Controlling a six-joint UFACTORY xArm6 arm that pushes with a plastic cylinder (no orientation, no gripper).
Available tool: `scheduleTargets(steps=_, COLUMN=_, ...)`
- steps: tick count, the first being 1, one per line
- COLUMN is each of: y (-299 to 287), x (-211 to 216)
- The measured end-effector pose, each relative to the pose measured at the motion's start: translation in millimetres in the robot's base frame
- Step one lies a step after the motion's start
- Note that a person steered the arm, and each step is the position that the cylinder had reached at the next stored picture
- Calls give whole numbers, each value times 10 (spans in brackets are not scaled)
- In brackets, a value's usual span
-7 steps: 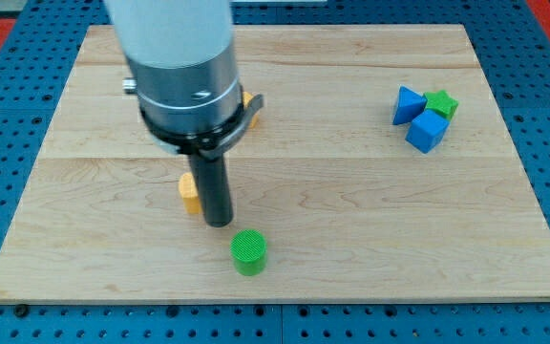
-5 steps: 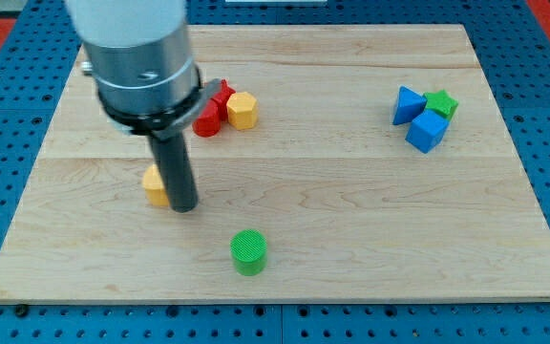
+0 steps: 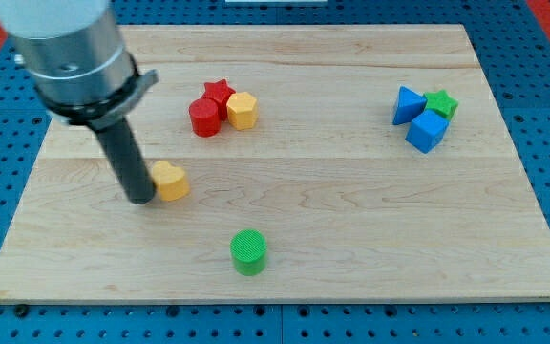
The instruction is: Push yellow heart into the group of blocks
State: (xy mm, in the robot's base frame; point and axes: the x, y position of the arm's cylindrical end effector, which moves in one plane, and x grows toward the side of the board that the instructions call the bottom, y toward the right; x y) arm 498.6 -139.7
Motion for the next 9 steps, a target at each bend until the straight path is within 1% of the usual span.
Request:
scheduleTargets(steps=1, y=307, x=-7)
scheduleTargets(steps=4, y=868, x=-451)
scheduleTargets(steps=5, y=927, x=-451)
scheduleTargets(steps=7, y=1284, x=-451)
scheduleTargets(steps=8, y=1318, x=-528)
scheduleTargets(steps=9, y=1319, x=-747)
